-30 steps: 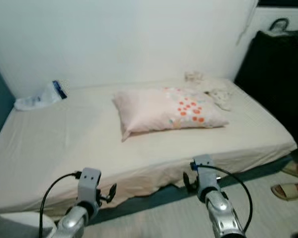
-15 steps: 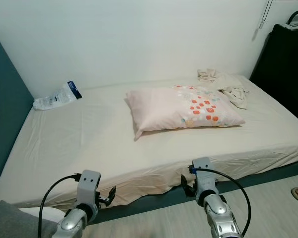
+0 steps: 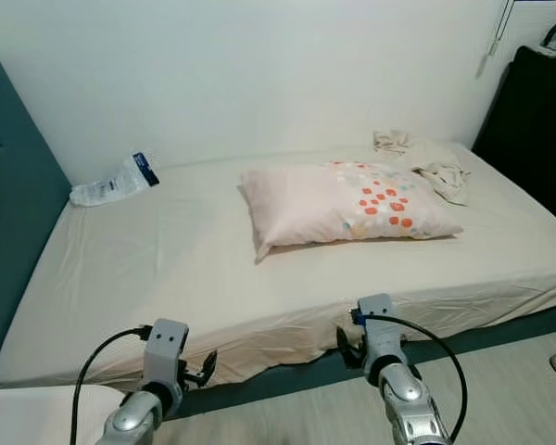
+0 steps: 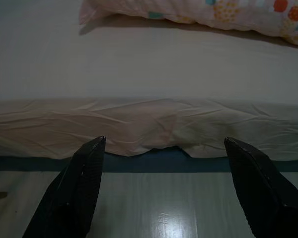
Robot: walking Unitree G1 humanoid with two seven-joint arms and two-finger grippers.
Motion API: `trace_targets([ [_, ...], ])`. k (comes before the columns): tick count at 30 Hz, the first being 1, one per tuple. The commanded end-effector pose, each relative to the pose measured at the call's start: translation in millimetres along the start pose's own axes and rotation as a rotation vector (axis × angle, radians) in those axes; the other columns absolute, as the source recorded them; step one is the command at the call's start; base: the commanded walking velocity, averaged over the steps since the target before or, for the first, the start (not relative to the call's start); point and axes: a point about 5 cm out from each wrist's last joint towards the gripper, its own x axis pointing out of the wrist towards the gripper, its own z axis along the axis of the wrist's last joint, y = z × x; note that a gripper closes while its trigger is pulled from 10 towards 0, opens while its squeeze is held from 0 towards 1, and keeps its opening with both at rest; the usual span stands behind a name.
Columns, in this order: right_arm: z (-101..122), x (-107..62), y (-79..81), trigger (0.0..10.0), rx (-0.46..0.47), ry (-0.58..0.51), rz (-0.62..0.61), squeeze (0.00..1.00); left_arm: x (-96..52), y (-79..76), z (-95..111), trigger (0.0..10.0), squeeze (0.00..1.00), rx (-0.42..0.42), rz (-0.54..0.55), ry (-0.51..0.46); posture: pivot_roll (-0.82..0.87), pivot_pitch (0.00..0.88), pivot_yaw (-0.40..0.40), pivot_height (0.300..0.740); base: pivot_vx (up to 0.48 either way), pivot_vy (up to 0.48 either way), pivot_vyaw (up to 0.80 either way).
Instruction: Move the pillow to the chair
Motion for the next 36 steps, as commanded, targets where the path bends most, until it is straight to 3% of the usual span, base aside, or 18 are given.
trace_targets([
  [1, -3.0, -1.4, 1.7, 10.0, 0.021, 0.001, 0.001, 0.0, -3.2, 5.0, -4.3, 10.0, 0.0, 0.016, 0.002, 0.016, -0.14, 0.044, 0.026, 0.711, 0.0, 0.0, 0.0],
  [18, -5.5, -3.2, 2.8, 10.0, 0.027, 0.006, 0.002, 0.0, -4.2, 5.2, -6.1, 10.0, 0.0, 0.011, -0.005, 0.029, -0.14, 0.052, 0.032, 0.711, 0.0, 0.0, 0.0],
  [36, -6.3, -3.0, 3.6, 10.0, 0.02, 0.013, 0.007, 0.0, -3.8, 4.0, -6.5, 10.0, 0.0, 0.018, -0.015, 0.035, -0.14, 0.047, 0.035, 0.711, 0.0, -0.317, 0.0],
])
